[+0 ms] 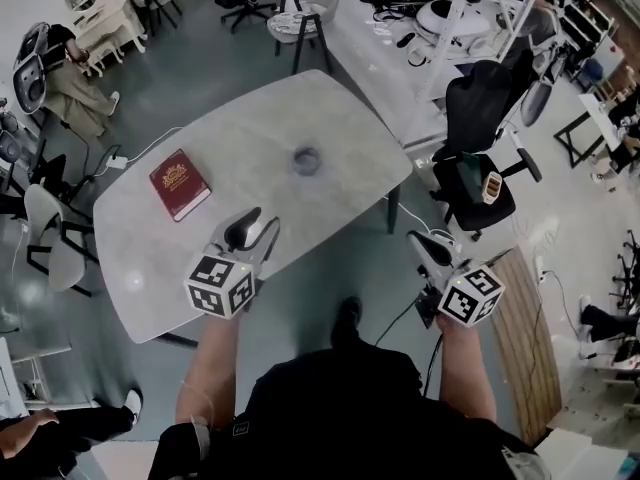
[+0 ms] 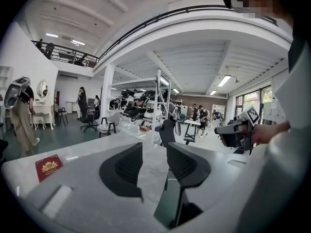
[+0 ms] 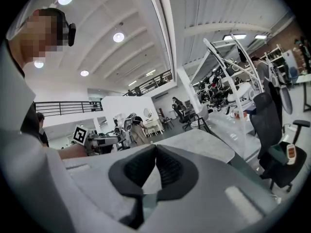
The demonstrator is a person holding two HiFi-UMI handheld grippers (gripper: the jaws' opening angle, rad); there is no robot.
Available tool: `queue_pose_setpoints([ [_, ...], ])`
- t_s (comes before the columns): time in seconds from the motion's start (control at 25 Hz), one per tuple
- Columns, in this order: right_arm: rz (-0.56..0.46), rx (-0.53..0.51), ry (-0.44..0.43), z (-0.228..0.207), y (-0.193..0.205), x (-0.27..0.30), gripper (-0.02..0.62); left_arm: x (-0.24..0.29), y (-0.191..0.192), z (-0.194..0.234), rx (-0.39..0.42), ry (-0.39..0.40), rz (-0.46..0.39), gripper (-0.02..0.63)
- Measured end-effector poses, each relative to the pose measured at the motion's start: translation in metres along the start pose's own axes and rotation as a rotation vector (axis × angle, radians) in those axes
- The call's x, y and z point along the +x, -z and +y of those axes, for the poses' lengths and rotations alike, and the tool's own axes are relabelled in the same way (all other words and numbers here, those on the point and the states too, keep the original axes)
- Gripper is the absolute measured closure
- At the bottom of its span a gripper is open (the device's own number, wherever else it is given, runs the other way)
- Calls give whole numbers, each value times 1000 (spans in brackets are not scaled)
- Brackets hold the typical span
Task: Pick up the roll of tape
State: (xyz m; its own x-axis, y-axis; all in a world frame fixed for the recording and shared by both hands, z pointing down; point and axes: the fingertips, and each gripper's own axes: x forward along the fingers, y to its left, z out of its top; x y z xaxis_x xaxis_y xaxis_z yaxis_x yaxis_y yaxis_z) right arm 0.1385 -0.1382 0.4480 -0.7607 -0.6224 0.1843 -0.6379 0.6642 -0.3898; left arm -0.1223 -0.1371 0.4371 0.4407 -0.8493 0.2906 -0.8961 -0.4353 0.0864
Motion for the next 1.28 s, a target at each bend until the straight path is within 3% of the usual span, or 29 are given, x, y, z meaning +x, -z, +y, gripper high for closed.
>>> queue_pose_setpoints([
  [0.24, 9, 25, -48, -63, -24, 27, 592, 73, -16, -5, 12, -6, 47, 446],
  [0.52, 2, 60, -42, -111, -33, 35, 592, 113, -29, -7, 35, -9, 57, 446],
  [0.84, 15, 46, -17, -108, -50, 80, 592, 130, -35, 36, 25, 26, 50, 448],
  [1.08, 21, -15, -12, -79, -75, 137, 592, 128, -45, 87, 45, 59, 19, 448],
  [1.28, 52, -20, -37, -61, -66, 177, 592, 138, -37, 115, 72, 92, 39, 446],
])
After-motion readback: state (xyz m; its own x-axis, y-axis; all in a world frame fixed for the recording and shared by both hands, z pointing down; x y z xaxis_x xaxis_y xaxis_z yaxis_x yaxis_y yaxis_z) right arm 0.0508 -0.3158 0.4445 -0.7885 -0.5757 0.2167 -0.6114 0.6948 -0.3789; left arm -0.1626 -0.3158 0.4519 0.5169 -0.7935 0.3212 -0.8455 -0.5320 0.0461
